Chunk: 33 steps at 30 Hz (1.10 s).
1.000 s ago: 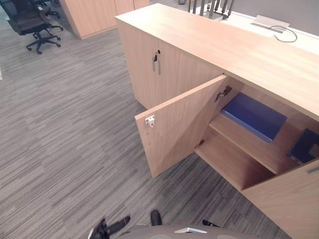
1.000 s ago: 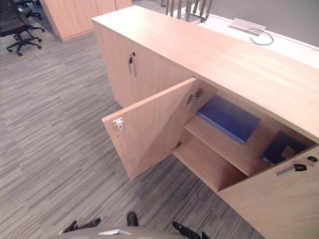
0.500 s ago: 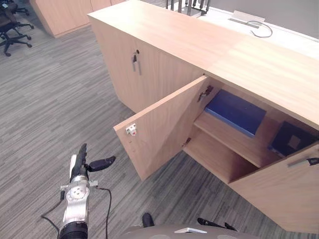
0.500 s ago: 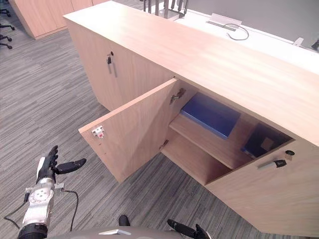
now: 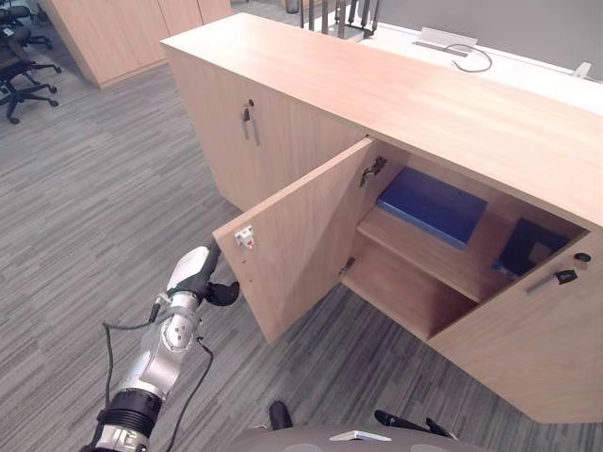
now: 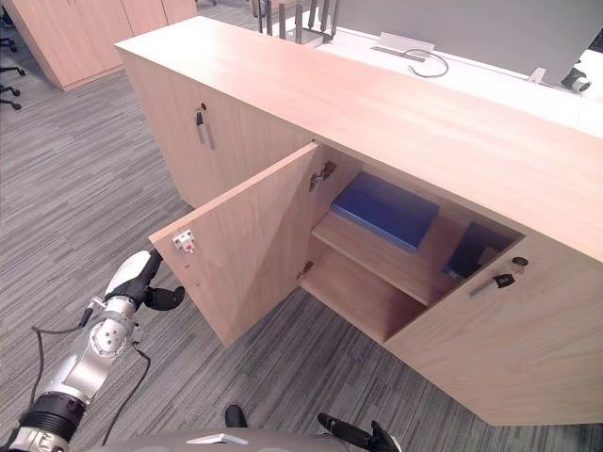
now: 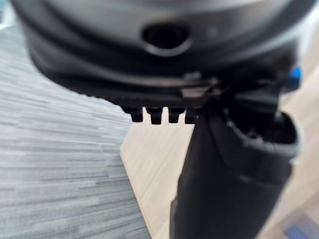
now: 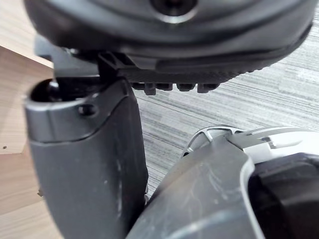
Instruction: Walk over to the cabinet, pick up the folder, carry it to the office cabinet, place the folder inside the office cabinet, then close the office cabinet door
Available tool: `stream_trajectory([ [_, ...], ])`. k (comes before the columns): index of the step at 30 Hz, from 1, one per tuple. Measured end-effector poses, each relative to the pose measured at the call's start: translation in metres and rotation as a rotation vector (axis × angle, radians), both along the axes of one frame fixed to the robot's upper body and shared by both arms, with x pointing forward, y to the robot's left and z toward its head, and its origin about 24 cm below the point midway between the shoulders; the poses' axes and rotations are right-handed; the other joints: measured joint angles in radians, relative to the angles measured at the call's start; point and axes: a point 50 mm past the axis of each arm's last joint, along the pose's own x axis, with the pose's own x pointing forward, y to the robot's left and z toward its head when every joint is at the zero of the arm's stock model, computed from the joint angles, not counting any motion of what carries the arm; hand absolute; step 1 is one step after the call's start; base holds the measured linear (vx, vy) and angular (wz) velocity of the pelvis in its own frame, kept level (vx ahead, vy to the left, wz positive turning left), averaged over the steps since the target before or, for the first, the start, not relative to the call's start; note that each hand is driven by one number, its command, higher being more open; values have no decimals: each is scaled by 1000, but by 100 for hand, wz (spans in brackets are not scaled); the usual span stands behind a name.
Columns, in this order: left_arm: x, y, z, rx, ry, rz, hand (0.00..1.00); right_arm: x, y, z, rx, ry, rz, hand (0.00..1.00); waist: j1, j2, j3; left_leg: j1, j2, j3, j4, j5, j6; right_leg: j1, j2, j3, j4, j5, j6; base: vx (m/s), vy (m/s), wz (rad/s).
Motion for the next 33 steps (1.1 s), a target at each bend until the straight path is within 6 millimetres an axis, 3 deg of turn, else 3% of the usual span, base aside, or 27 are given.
stream_trajectory([
  [6, 1, -19, 10, 53, -26, -217, 100, 0, 0, 0, -4, -5, 3, 100, 3, -3, -2, -4, -5, 6, 0, 2, 2, -1, -1, 8, -15, 11, 16, -26, 34, -3],
  [9, 7, -48, 17, 61, -54, -377, 100, -2, 0, 0, -8, -5, 6, 100, 3, -8, -5, -3, -11, 3, 0, 0, 10, 5, -1, 7, -28, 19, 22, 26, 10, 2],
  [13, 1, -81, 24, 129, -72, -609, 100, -7, -2, 0, -17, -6, -2, 100, 8, -6, -9, -14, -19, -9, 3, 11, 28, 4, -3, 12, -30, 34, 21, 51, 20, 14],
  [24, 3, -117, 22, 140, -74, -685, 100, -10, -9, 2, -43, -3, -3, 100, 7, 14, -23, -31, -29, -8, 3, -1, 43, -7, -10, 25, -46, 56, 35, -49, 41, 1],
  [29, -8, -153, 17, 77, -81, -783, 100, -11, -12, 2, -55, 2, -1, 100, 1, 24, -38, -33, -47, -4, 5, -5, 56, -7, -26, 25, -47, 71, 50, 21, 60, 0],
  [33, -27, -202, 23, -22, -112, -984, 100, -13, -10, 1, -63, 19, 6, 100, -11, 17, -68, -33, -57, 9, 5, -5, 75, -6, -37, 25, -55, 82, 54, 36, 17, -8],
])
